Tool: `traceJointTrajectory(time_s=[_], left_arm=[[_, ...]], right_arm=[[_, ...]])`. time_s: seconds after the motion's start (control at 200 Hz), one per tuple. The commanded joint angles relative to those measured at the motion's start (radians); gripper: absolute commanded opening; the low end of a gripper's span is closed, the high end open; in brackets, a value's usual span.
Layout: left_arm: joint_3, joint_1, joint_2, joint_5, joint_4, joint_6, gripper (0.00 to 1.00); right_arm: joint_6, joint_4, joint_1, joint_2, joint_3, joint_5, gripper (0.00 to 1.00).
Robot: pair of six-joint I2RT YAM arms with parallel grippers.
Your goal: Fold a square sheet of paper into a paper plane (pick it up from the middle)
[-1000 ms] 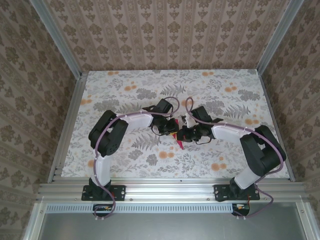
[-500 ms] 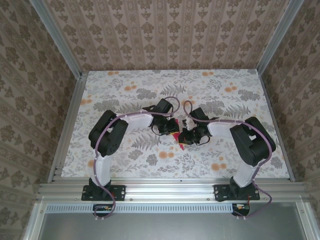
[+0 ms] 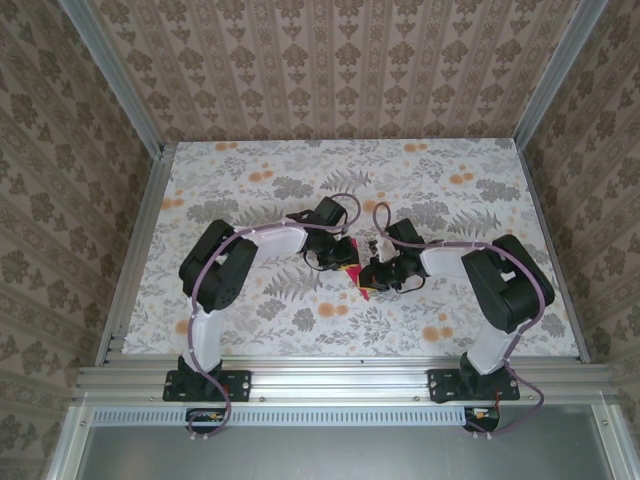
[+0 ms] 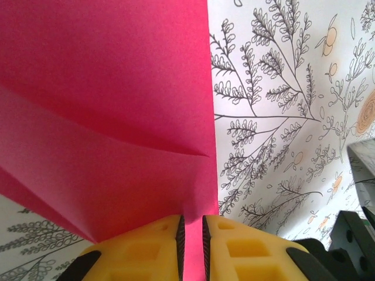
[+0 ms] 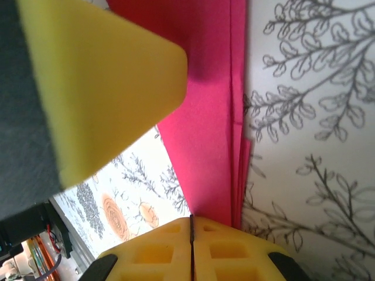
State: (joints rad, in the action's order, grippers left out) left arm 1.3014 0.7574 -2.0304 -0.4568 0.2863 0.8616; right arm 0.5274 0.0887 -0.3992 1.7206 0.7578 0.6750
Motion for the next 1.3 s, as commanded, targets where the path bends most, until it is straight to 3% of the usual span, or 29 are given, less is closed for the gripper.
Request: traceJointTrajectory(time_s=[0.0,0.165,0.305,0.5,0.79,1.07,1.295], left_arm=[[0.024,-0.006,-0.026,-0.002,0.031,-0.027,0.19],[0.027,-0.006,-0.031,-0.005,0.033,-0.029,0.19],[0.028,-0.006,-0.031,-0.005,0.036,-0.03,0.19],[0.03,-0.006,-0.031,-0.006,0.039,-0.035,0.19],[0.03,-0.007,-0.031,-0.006,0.041,-0.036,0.19],[0.035,-0.007,-0.033,-0.011,0.042,-0.039,0.19],[0.037,-0.006,-0.026,-0.016,0.039,-0.041,0.19]], right_arm=[[0.007,0.048,0.004,-0.064,-0.029,0.065,0.09],[-0.029,0.105,0.002,-0.029,-0.023,0.07,0.09],[-0.058,0.192,0.004,0.007,-0.015,-0.047,0.09],[-0.054,0.215,0.008,0.026,-0.005,-0.086,0.09],[-0.05,0.224,0.005,-0.062,-0.014,0.013,0.09],[-0.066,0.242,0.009,0.039,-0.051,-0.078,0.08],[-0.05,0.232,0.008,-0.102,-0.003,0.001,0.08]])
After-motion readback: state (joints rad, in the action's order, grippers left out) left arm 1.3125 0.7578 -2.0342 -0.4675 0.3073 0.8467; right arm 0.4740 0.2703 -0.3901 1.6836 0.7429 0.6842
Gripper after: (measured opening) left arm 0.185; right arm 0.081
